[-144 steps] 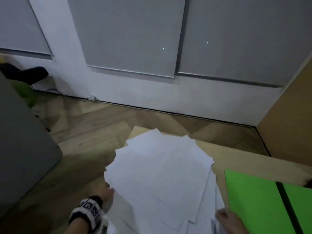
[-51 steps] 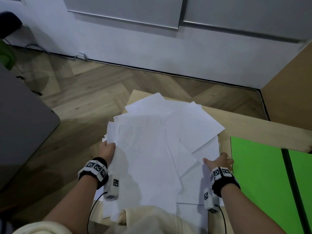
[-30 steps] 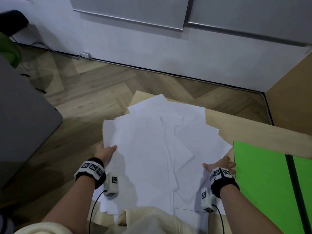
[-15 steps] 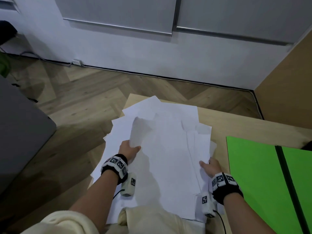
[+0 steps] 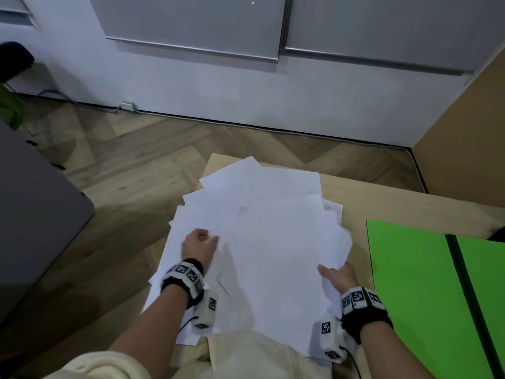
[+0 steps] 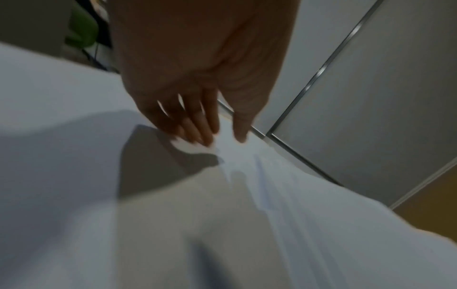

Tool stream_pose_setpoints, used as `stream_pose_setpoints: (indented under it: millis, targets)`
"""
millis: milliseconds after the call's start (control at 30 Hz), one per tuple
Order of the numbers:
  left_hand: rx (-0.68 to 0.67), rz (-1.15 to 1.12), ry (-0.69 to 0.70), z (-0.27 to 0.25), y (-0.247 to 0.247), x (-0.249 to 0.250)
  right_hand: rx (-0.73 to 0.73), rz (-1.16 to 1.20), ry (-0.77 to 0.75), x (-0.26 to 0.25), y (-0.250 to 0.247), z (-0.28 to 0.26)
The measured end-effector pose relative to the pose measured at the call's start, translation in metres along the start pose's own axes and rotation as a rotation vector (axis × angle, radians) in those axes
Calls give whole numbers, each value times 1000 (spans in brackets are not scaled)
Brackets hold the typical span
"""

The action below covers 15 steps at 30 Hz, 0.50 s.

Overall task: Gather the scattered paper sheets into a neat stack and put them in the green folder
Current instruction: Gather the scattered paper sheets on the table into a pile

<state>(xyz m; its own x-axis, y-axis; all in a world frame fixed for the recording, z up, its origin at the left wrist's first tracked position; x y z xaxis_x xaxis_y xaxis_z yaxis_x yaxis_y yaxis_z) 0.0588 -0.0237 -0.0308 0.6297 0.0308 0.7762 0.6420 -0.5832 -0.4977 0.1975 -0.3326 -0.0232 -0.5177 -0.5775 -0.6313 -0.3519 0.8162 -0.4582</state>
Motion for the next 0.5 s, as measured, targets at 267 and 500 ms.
stream_pose_setpoints:
  millis: [267,500]
  targets:
    - [142,310,-93,13,-52,-25,102,-15,24,-9,9,-2]
    - [144,282,22,2,-44,-22,60,65,-2,-10,25,2]
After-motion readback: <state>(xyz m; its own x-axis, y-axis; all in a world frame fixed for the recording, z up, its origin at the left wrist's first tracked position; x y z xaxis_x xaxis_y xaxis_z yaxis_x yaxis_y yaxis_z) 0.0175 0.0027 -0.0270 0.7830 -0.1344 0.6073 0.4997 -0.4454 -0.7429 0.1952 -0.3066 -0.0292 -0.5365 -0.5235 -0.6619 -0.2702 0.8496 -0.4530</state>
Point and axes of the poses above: each hand's wrist, its own z-axis towards the middle knuckle, its own y-axis out of the palm, x = y × z, the point moved 1 cm from there along z, towards the middle knuckle, and after that the axes turned 4 degrees about -z, right-handed, at the moved point
